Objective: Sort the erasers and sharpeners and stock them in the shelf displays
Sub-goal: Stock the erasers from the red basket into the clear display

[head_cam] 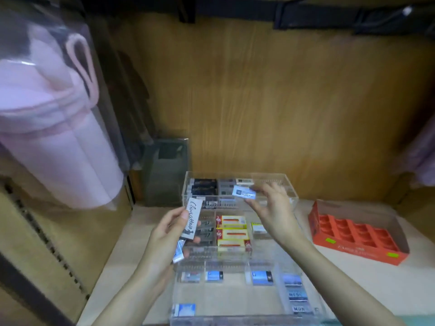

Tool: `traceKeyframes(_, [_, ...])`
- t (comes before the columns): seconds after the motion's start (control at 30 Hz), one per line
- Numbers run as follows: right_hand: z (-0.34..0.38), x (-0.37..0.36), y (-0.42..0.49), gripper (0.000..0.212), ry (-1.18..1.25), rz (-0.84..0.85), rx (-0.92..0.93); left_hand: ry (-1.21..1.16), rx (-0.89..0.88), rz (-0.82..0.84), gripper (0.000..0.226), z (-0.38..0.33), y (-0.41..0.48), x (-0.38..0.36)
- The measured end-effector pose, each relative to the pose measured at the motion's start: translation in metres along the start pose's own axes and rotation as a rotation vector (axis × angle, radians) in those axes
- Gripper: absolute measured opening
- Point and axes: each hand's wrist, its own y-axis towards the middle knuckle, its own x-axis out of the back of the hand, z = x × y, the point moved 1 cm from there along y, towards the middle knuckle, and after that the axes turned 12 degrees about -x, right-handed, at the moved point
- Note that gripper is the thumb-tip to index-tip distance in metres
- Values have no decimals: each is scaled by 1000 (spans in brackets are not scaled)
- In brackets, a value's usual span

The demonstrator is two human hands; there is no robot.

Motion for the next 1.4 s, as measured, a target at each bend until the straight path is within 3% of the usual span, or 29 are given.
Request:
traceKeyframes(0.07, [-6, 0, 31, 25, -155, 7, -31, -1, -4, -6, 21, 1, 6, -1])
traceKeyframes(0.3, [-13, 11, 87, 28, -353, 456, -202, 59, 26, -13, 20, 18, 13, 12])
traceKeyframes(0.37, [-8, 11, 91, 22, -333, 549, -293, 42, 32, -9, 33, 20, 13, 12])
traceKeyframes(0.43, [-4, 6, 96, 21, -379, 586, -380, 31, 14, -1, 62, 21, 11, 10])
traceKeyframes(0.47, [-3, 1, 98, 22, -429, 586, -408, 22, 21, -6, 63, 22, 10, 9])
traceKeyframes(0.53, [-2, -7, 100, 31, -551, 569, -442, 6, 44, -10, 37, 24, 10, 7])
traceKeyframes(0.6, [2, -10, 99, 31, -579, 577, -484, 5, 52, -3, 25, 25, 9, 5])
traceKeyframes(0.73, [3, -15, 94, 31, -501, 607, -544, -2, 51, -31, 23, 23, 8, 3])
traceKeyframes(0.87, [-2, -11, 88, 38, -282, 501, -610, -14, 71, -37, 23, 20, 5, 3])
traceKeyframes(0.93, [-5, -3, 82, 28, -147, 422, -627, -9, 83, -21, 24, 17, 1, 2])
traceKeyframes(1.07, [8, 17, 33, 10, -60, 214, -357, -9, 118, 56, 18, 4, -12, -3])
traceKeyframes(1.13, [26, 23, -14, 6, 274, 329, -283, -2, 129, 110, 24, 1, -20, -4])
traceKeyframes(1.2, [40, 26, -58, 16, 551, 500, -257, 20, 118, 179, 31, 0, -28, -2])
traceKeyframes(1.3, [42, 18, -98, 42, 675, 631, -209, 2, 116, 300, 30, -3, -42, 0])
traceKeyframes(1.4, [41, 13, -110, 40, 708, 589, -200, -24, 142, 315, 32, -3, -51, 3])
